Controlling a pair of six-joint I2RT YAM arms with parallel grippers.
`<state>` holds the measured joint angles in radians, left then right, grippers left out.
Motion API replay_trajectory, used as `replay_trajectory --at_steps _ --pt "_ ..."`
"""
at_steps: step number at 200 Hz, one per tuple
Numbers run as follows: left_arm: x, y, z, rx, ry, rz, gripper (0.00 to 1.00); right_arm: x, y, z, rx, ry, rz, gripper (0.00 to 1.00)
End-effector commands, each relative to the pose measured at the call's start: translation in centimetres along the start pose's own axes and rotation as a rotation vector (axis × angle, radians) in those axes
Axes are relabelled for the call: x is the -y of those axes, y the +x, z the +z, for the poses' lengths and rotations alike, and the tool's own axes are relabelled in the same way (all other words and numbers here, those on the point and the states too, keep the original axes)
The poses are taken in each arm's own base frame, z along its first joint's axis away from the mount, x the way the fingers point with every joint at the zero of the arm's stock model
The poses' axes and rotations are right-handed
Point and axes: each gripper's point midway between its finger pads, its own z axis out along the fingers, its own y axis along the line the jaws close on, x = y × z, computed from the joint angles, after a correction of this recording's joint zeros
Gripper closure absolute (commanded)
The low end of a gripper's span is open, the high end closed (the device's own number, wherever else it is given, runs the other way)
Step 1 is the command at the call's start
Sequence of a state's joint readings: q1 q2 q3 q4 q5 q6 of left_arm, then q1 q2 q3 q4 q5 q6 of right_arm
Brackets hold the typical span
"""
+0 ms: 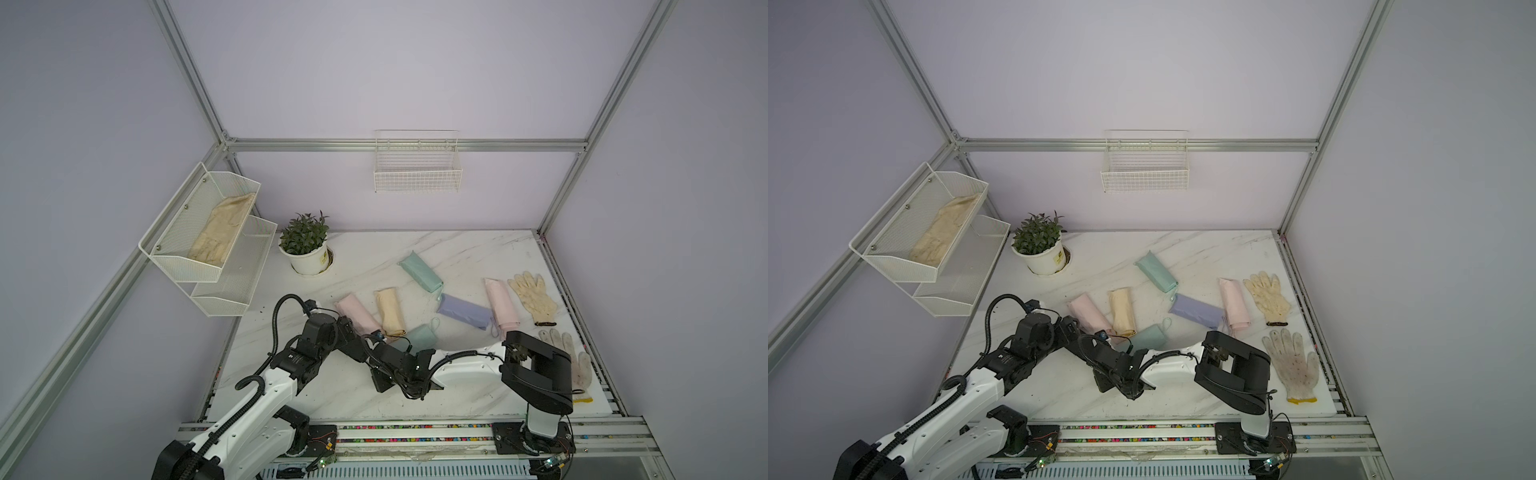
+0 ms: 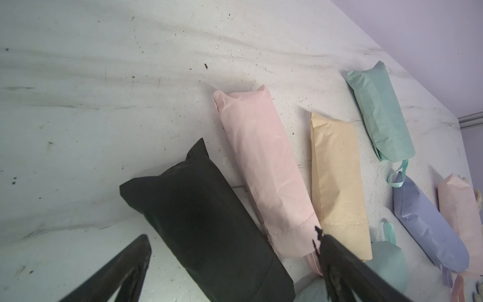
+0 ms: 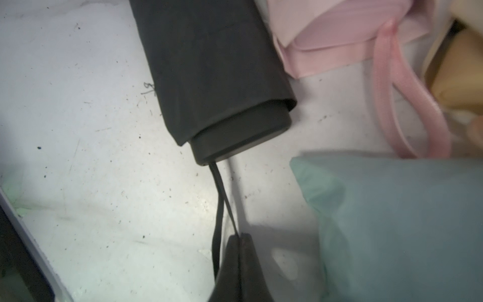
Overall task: Take umbrellas out of sleeves
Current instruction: Take out the umbrella from the umbrella sleeve.
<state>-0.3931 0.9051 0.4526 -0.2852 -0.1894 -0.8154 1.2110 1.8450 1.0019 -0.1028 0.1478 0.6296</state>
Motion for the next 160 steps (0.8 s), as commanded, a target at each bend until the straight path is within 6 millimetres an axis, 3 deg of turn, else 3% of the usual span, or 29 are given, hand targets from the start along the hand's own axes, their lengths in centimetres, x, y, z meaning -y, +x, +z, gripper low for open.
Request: replay_trajectory --at_steps 1,19,32,63,133,160 --pt "-0.3 0.3 0.4 0.001 0.003 -0.005 0.00 0.6 0.9 -0.6 -0.006 0.018 0.012 1.00" --pt "-0.5 0.5 0.6 -0.005 -0.006 -0.002 0.00 0.7 1.0 -0.6 -0.006 0.017 0.011 1.00" --pt "-0.6 0.6 0.6 -0.008 -0.011 -0.002 0.00 0.7 1.1 -0.6 -0.008 0.020 0.010 0.86" --pt "-0.8 0.7 0.6 -0.005 -0.014 -0.008 0.00 0.8 1.3 -0.3 -0.018 0.028 0.002 0.81" --pt "-1.2 0.3 0.2 0.017 -0.030 -0.004 0.00 1.7 1.5 0.5 -0.048 0.174 -0.056 0.81" --pt "-1.4 -0.3 -0.4 0.037 -0.040 -0.020 0.00 1.2 2.0 1.0 -0.066 0.221 -0.099 0.81"
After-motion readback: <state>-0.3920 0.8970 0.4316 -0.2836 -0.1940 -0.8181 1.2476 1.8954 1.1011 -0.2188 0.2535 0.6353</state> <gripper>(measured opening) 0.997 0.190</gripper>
